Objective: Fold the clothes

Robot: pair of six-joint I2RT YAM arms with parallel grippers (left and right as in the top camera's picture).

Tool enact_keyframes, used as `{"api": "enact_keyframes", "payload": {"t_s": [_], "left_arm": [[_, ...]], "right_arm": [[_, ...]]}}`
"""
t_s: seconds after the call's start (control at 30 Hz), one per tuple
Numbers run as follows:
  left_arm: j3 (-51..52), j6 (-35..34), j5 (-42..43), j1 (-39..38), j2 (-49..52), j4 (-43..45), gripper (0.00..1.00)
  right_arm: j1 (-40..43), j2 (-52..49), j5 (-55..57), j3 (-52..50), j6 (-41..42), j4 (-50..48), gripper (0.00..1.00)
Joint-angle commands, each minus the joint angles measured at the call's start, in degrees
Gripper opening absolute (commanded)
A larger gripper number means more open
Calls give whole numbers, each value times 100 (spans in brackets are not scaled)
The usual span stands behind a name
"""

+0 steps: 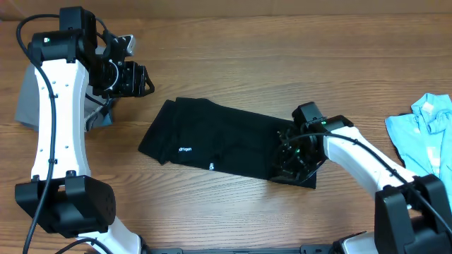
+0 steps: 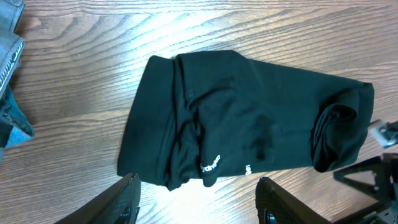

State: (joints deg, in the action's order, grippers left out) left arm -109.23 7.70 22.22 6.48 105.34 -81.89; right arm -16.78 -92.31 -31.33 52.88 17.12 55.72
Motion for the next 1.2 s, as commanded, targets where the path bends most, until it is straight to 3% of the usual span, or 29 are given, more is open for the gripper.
{"api": "enact_keyframes", "payload": {"t_s": [0.0, 0.17, 0.33, 0.43, 0.5, 0.6, 0.73, 0.8, 0.87, 0.97, 1.1, 1.17], "left_arm": [[-101, 44, 33, -13, -76, -39, 63], [-101, 42, 35, -13, -76, 20, 63], [-101, 42, 35, -13, -76, 50, 63], [-101, 42, 35, -13, -76, 70, 63], [-101, 42, 35, -13, -76, 55, 63], [-101, 46, 26, -13, -76, -22, 63], [-101, 48, -20, -13, -76, -57, 64], [-101, 46, -15, -13, -76, -24, 66], [-101, 46, -15, -13, -76, 20, 69], [-101, 46, -15, -13, -76, 76, 72], [-101, 46, -13, -13, -76, 155, 78], [-101, 46, -13, -13, -76, 160, 80]], "right_arm": [[404, 369, 739, 310, 334, -103, 4], [625, 175, 1331, 199, 901, -813, 4], [431, -334, 1152, 74, 1617, -1681, 4], [245, -684, 280, 74, 1615, -3167, 4], [234, -693, 442, 79, 1637, -3574, 4], [420, -573, 472, 221, 1574, -3410, 4], [949, -109, 457, 544, 824, -2247, 4], [1233, 162, 424, 669, 492, -1611, 10], [1513, 404, 424, 710, 293, -1060, 33], [1963, 610, 426, 710, -138, -367, 56], [2330, 549, 448, 627, -789, -48, 71], [2398, 485, 557, 461, -820, -162, 72]]}}
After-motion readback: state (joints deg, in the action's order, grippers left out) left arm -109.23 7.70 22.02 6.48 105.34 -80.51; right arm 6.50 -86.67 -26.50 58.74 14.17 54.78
